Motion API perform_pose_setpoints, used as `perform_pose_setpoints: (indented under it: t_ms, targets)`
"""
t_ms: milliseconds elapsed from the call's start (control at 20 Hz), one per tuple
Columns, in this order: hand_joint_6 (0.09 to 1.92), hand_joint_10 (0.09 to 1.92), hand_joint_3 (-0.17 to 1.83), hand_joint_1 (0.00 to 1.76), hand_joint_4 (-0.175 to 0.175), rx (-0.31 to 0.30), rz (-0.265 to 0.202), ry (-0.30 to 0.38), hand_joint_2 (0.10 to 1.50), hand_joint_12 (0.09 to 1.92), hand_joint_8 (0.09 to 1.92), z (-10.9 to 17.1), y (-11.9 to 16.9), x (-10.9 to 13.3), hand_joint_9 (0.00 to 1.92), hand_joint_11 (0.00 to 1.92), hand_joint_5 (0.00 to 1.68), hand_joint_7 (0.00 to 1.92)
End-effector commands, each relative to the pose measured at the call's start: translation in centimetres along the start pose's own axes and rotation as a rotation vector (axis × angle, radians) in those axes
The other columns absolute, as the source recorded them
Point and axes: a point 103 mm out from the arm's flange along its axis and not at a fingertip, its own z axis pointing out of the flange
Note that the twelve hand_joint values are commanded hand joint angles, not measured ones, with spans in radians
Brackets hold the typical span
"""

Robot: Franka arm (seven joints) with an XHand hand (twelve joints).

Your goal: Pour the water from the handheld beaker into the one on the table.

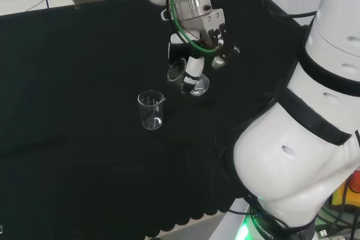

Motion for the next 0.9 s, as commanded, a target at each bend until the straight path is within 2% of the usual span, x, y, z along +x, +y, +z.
perform_pose_setpoints:
  t_ms: [50, 250, 900]
  targets:
    - [0.83, 0.50, 0.94, 1.31, -0.175, 0.094, 0.013, -0.093, 0.50, 0.75, 0.80, 1.1, 0.9, 0.1, 1.64, 1.37, 1.25, 1.31]
    - [0.83, 0.51, 0.95, 1.31, -0.175, 0.125, 0.020, -0.138, 0.50, 0.75, 0.80, 1.2, 1.4, 0.1, 1.64, 1.37, 1.25, 1.31]
    - [0.84, 0.52, 0.96, 1.31, -0.175, 0.155, 0.014, -0.182, 0.50, 0.76, 0.81, 0.5, 2.8, 1.7, 1.64, 1.38, 1.25, 1.31]
